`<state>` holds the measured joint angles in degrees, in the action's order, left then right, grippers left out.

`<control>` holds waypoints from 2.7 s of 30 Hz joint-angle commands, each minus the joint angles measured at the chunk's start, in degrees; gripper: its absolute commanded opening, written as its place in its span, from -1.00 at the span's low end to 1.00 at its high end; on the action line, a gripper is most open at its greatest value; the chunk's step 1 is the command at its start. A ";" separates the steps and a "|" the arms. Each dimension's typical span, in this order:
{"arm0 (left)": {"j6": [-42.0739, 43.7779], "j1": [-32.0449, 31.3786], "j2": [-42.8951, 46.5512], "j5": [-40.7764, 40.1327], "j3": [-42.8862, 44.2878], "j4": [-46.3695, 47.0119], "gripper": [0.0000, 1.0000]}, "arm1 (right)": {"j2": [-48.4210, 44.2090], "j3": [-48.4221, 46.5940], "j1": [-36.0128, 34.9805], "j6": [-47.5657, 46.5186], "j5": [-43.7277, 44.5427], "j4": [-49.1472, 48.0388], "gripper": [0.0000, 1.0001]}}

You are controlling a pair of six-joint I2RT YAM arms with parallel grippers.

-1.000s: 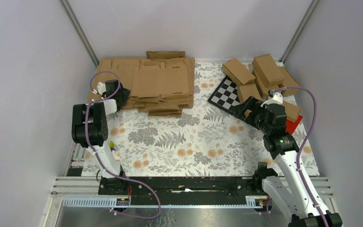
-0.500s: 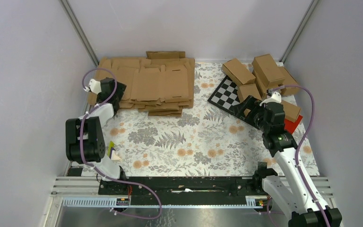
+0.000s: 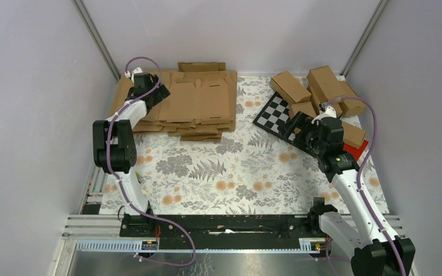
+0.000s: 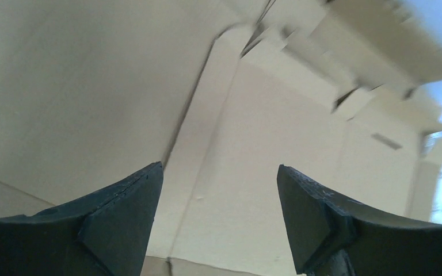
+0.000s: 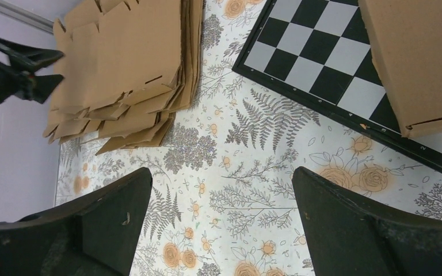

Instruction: Fold the paper box

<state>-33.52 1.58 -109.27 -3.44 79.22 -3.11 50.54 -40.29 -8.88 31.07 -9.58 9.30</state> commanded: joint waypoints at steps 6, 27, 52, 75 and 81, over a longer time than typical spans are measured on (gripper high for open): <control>6.54 3.02 -10.77 13.08 9.07 -11.42 0.61 | 0.93 -2.40 -0.01 0.78 -3.13 -1.98 0.99; -7.42 5.74 -14.82 41.60 3.91 6.04 -0.79 | 0.59 -3.00 -0.10 2.36 -4.72 -2.02 0.99; -13.15 -1.28 -24.55 48.44 9.71 14.19 -0.49 | -0.01 -4.38 -0.04 3.74 -6.90 -2.06 0.99; -10.97 -9.95 3.90 40.15 1.72 12.87 -1.00 | -1.57 -3.99 0.01 3.72 -5.60 -2.13 0.99; -12.03 -12.20 17.07 40.44 -6.63 9.41 -1.00 | -1.29 -4.09 -0.07 4.25 -5.78 -2.14 0.99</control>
<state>-45.56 -8.67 -100.07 37.74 78.06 6.81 49.32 -42.26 -8.88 34.74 -14.61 8.40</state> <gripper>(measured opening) 0.014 0.993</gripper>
